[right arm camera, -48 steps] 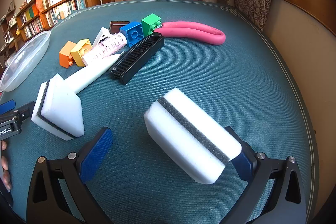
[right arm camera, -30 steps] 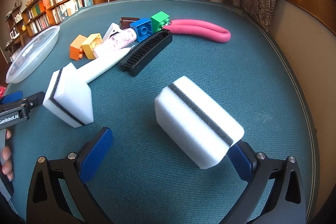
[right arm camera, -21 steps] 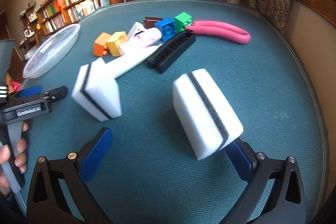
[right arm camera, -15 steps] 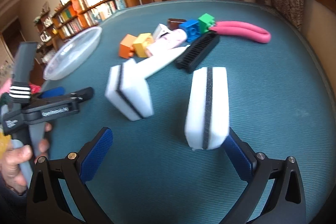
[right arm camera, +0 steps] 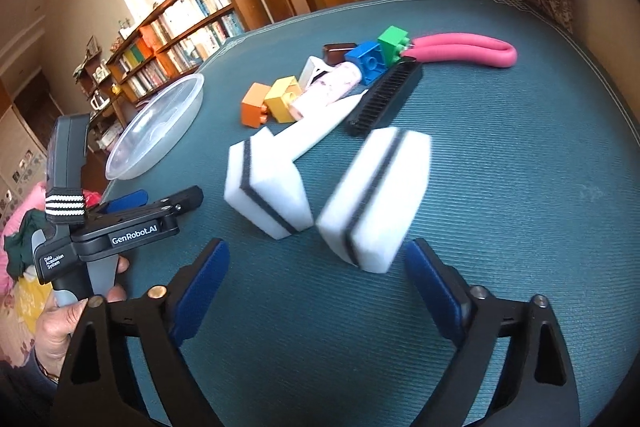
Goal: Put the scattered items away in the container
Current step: 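Move the right tool to the white striped sponge and close on it, then lift the sponge with the right tool while the left tool grasps the other sponge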
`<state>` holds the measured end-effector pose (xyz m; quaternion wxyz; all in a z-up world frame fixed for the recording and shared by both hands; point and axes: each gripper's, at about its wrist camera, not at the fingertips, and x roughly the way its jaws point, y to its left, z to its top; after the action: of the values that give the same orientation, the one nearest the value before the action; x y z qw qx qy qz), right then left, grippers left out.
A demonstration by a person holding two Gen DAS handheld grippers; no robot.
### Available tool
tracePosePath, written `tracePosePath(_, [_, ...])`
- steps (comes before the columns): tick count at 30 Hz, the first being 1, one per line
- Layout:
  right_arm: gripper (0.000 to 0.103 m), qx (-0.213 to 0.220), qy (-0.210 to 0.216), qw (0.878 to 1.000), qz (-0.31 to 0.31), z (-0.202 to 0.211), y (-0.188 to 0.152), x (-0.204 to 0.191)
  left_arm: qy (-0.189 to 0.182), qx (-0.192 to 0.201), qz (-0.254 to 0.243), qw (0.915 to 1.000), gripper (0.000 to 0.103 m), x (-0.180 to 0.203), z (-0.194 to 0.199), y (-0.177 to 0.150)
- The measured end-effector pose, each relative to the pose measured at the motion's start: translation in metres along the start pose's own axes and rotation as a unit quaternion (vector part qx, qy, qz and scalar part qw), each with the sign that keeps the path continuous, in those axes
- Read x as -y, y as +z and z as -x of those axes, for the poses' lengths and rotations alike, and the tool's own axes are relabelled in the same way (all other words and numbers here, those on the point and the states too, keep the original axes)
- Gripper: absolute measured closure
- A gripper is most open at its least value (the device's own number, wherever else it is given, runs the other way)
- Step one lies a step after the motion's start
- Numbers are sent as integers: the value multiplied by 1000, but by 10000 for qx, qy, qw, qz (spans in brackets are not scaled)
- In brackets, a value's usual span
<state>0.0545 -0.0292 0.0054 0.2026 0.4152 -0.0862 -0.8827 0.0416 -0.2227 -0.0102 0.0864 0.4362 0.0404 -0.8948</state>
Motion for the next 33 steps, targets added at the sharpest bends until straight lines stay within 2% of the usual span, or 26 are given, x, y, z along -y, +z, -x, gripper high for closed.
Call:
tracePosePath(4, [24, 45, -161, 9998, -146, 3, 3, 3, -1, 0, 0, 10000, 0, 0, 0, 0])
tracePosePath(6, [33, 59, -261, 9994, -214, 1, 6, 4, -1, -1, 1, 10000, 0, 0, 0, 0])
tracePosePath(11, [41, 44, -539, 9980, -339, 1, 13, 13, -2, -1, 1, 10000, 0, 0, 0, 0])
tracePosePath(14, [53, 95, -843, 9960, -280, 1, 15, 17, -4, -1, 3, 10000, 0, 0, 0, 0])
tracePosePath(19, [61, 175, -984, 9949, -133, 4, 11, 17, -51, 42, -9, 10000, 0, 0, 1, 0])
tracePosePath(25, [61, 184, -898, 9957, -158, 15, 8, 28, -333, 451, -387, 9977, 0, 20, 21, -4])
tracePosePath(28, [62, 169, -846, 9962, -131, 19, 7, 32, -716, 487, -594, 9945, 0, 37, 32, -7])
tracePosePath(33, [62, 302, -1118, 9933, 16, 31, 4, 35, -1339, 387, -749, 9874, 0, 67, 50, -9])
